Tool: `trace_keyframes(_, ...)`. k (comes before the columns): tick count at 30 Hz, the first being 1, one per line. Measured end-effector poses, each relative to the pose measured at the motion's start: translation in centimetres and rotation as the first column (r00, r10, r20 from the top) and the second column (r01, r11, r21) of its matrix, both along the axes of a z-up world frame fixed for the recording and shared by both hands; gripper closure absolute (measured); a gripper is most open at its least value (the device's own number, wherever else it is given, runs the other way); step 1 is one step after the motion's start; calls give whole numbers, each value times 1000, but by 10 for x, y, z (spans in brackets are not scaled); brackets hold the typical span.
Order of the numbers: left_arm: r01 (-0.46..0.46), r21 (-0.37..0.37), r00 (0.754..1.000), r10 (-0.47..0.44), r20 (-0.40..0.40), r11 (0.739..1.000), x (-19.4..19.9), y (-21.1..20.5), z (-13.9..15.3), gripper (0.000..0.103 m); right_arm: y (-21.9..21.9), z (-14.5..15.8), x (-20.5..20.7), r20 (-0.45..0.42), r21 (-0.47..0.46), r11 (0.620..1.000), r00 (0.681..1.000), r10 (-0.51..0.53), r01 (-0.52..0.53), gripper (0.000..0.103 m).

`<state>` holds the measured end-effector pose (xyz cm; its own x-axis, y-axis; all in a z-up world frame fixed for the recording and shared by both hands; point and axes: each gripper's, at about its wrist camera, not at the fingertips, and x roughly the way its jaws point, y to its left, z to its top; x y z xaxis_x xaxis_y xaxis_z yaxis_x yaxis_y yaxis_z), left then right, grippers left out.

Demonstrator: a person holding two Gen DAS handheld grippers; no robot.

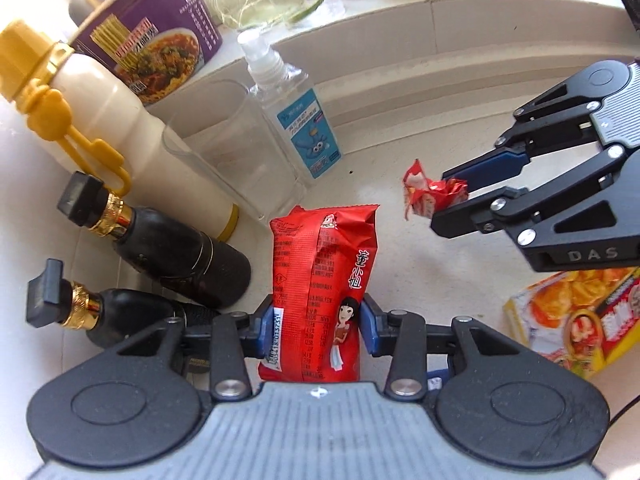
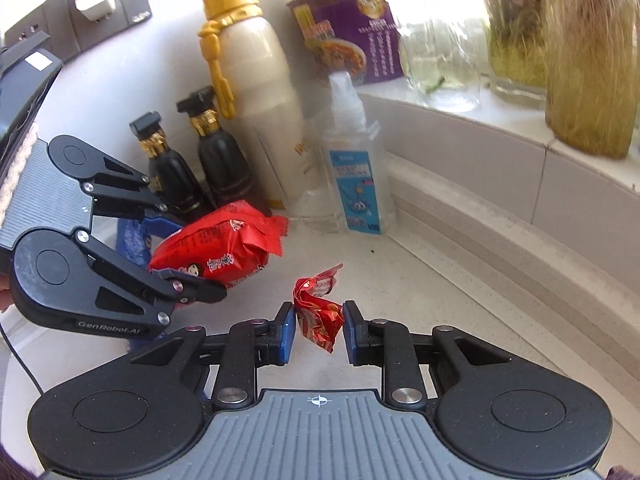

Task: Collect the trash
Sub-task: 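Lift the red packet and wrapper and carry both over the trash bin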

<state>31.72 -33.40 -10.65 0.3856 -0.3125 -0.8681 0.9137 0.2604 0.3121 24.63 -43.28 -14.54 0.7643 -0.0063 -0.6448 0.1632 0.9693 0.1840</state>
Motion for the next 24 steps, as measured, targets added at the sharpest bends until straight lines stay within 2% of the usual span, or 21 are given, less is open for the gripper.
trace_keyframes(9,-13,-42,1000,13,3,999,-13,20,27,65,18,32,-9,24,-40,999,999,35,-34,79)
trace_keyframes(24,-71,-75,997,72,8,995,-56,76,71,64,67,62,-43,53,-89,991,993,104,-99,79)
